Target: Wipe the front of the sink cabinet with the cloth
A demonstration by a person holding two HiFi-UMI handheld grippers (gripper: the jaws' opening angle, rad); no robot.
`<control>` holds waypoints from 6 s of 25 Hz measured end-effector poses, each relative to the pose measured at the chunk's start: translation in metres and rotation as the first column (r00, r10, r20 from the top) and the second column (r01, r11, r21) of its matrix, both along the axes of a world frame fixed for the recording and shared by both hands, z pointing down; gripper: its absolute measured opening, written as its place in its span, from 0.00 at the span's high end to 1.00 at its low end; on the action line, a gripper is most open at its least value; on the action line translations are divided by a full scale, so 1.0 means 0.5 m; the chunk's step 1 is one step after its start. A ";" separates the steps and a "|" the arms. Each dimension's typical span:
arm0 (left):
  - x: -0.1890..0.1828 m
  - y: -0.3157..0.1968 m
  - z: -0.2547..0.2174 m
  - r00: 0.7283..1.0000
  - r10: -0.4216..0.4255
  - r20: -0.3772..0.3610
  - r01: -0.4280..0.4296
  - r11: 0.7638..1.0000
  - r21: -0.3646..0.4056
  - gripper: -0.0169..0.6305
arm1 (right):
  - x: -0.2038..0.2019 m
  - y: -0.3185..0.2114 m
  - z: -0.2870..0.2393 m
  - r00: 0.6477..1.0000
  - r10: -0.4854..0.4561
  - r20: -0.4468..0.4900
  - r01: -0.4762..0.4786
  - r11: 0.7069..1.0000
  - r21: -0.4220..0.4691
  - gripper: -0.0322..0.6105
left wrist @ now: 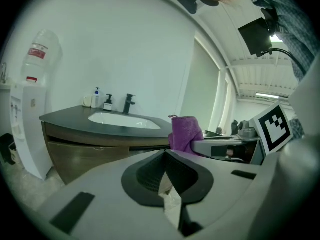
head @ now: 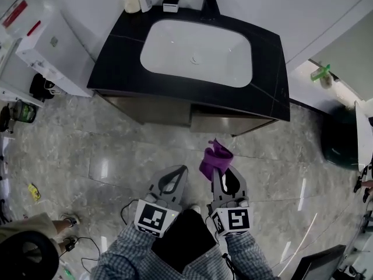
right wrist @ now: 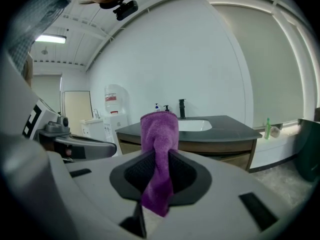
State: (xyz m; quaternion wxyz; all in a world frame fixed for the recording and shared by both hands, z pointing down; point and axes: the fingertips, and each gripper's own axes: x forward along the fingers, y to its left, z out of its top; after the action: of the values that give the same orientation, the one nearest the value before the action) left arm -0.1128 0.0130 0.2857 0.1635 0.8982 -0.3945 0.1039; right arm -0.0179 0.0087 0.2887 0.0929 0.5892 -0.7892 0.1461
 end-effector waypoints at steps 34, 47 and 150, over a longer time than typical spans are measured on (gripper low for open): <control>0.033 -0.090 0.249 0.981 -0.191 0.039 0.193 0.980 -0.053 0.96 | -0.017 -0.326 0.395 0.988 -0.143 -0.059 0.139 0.989 -0.055 0.83; 0.126 -0.121 0.253 0.989 -0.146 0.023 0.147 0.989 -0.033 0.96 | 0.103 -0.338 0.404 0.989 -0.098 -0.113 0.092 0.994 -0.060 0.83; 0.031 -0.165 0.429 0.987 -0.138 0.088 0.147 0.983 -0.112 0.96 | -0.052 -0.335 0.609 0.969 -0.218 -0.118 0.208 0.974 -0.088 0.83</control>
State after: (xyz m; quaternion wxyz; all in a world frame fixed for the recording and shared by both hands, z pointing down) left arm -0.0972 -0.0695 0.5001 0.2075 0.8516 -0.4571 0.1508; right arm -0.0437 -0.1587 0.5931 0.1801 0.5051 -0.8344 0.1270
